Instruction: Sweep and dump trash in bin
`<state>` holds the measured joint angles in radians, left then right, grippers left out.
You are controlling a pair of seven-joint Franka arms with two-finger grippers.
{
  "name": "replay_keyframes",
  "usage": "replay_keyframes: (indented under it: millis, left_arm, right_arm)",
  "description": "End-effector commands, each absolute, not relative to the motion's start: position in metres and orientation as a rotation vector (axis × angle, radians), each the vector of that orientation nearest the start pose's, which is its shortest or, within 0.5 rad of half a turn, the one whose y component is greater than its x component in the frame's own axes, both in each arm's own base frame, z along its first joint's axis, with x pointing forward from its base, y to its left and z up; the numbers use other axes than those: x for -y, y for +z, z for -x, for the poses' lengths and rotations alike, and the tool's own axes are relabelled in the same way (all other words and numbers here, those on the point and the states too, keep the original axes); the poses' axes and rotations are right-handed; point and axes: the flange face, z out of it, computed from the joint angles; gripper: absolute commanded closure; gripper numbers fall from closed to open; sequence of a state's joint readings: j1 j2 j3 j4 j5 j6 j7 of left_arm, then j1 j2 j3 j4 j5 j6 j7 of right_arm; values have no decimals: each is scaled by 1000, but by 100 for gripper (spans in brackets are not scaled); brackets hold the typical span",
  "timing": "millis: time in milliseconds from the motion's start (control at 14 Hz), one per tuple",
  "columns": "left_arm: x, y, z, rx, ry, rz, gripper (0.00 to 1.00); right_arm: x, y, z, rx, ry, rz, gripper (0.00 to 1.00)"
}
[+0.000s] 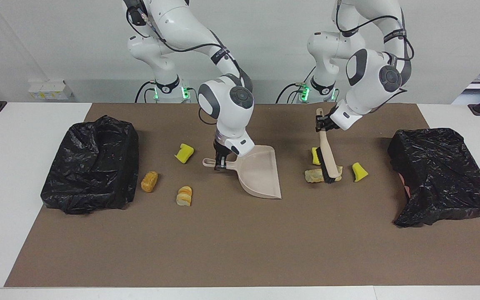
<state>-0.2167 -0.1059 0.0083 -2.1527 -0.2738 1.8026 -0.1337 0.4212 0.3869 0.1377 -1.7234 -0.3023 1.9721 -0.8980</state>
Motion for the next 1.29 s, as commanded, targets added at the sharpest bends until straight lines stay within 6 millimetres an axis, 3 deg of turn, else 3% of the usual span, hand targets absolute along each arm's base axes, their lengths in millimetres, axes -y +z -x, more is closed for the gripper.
replay_keyframes:
  millis: [0,215,430,573,788,1218]
  left_arm:
    - [85,442,-478,152,465,3330,100]
    - [26,440,-484,185,381,3236,100]
    - [-46,420,-483,235,357,3212,100]
    - [-64,400,-484,237,367,3162,100]
    - [-50,357,-473,207,384,3144,100]
    - [67,349,-455,291,409,3060,100]
  right_arm:
    - [-313,356,-549,-2117,-270,-2030,100]
    - [-313,355,-549,-2116,-270,-2031,100]
    - [-314,356,-549,-2116,-263,-2031,100]
    - [-314,356,-550,-2116,-261,-2029,100]
    - [-315,356,-549,-2118,-258,-2029,100]
    - [-314,356,-550,-2117,-257,-2030,100]
